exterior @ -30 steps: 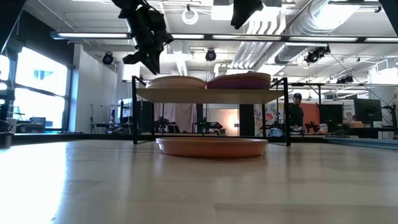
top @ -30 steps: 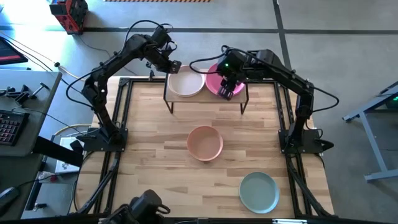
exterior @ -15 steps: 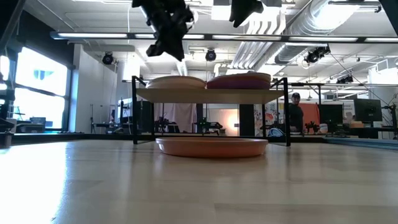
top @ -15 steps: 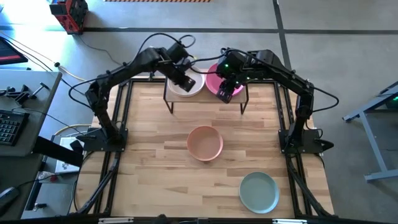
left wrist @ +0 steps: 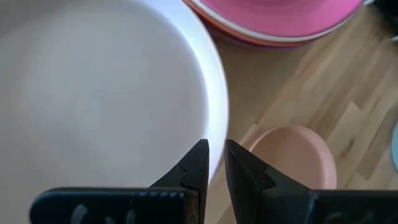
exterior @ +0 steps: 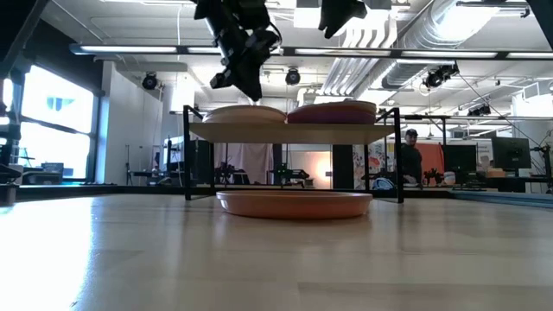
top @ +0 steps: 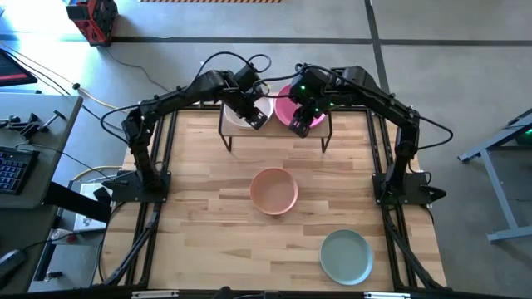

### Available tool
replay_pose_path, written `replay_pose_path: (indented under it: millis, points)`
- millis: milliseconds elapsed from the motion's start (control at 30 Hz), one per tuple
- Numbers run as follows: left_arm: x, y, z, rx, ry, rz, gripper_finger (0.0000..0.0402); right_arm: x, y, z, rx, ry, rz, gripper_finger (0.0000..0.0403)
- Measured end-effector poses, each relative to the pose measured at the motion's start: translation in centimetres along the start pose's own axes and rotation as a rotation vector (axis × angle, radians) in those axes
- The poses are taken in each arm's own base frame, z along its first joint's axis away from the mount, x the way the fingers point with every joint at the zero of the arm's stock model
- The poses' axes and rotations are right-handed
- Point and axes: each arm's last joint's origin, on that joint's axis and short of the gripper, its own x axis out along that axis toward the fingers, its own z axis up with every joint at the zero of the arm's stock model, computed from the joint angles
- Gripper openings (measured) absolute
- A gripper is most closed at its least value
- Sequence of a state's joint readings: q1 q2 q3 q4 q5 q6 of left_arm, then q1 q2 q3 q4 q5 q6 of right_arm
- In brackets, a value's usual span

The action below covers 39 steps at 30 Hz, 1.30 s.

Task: Place and stack plates onto a shelf
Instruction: Stack the white plate on top of the white plate, then stack the brown plate on top of the white plate

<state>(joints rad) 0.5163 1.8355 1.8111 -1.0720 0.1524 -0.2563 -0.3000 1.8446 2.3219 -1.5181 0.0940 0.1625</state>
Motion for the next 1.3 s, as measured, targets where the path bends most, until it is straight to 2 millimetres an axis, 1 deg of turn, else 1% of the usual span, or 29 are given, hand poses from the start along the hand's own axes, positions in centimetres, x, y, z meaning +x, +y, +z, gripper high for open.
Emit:
replay_pose_path:
  millis: [167, 467, 767, 833, 1000, 1167, 1233, 1300]
  points:
    - [1.3, 0.3, 0.1, -0.001, 0.031, 0.018, 0.0039, 0.0, 0.0, 0.0, 0.014, 0.001, 0.0, 0.0138]
    - [3.5, 1.7, 0.5, -0.034, 0.078, 0.051, 0.0039, 0.0, 0.0, 0.0, 0.021, 0.003, -0.001, 0.0138]
    - [3.6, 1.9, 0.6, -0.04, 0.081, 0.063, 0.0039, 0.0, 0.0, 0.0, 0.02, 0.004, -0.001, 0.0138]
    - [3.1, 1.9, 0.5, -0.038, 0.07, 0.058, 0.0039, 0.0, 0.0, 0.0, 0.02, 0.004, -0.001, 0.0138]
    - [0.8, 1.5, 0.4, -0.031, 0.021, 0.037, 0.0039, 0.0, 0.0, 0.0, 0.04, 0.004, -0.001, 0.0138]
    - [-2.6, 0.7, -0.4, -0.014, -0.03, 0.018, 0.0039, 0.1, 0.3, -0.3, 0.12, 0.025, -0.001, 0.0138]
    - [-4.0, 0.2, -1.0, 0.0, -0.052, 0.007, 0.0039, 0.5, 0.9, -0.6, 0.135, 0.06, 0.001, 0.0138]
    - [-5.5, -0.6, -1.5, 0.021, -0.077, -0.009, 0.0039, 1.4, 1.7, -1.1, 0.137, 0.118, 0.027, 0.0138]
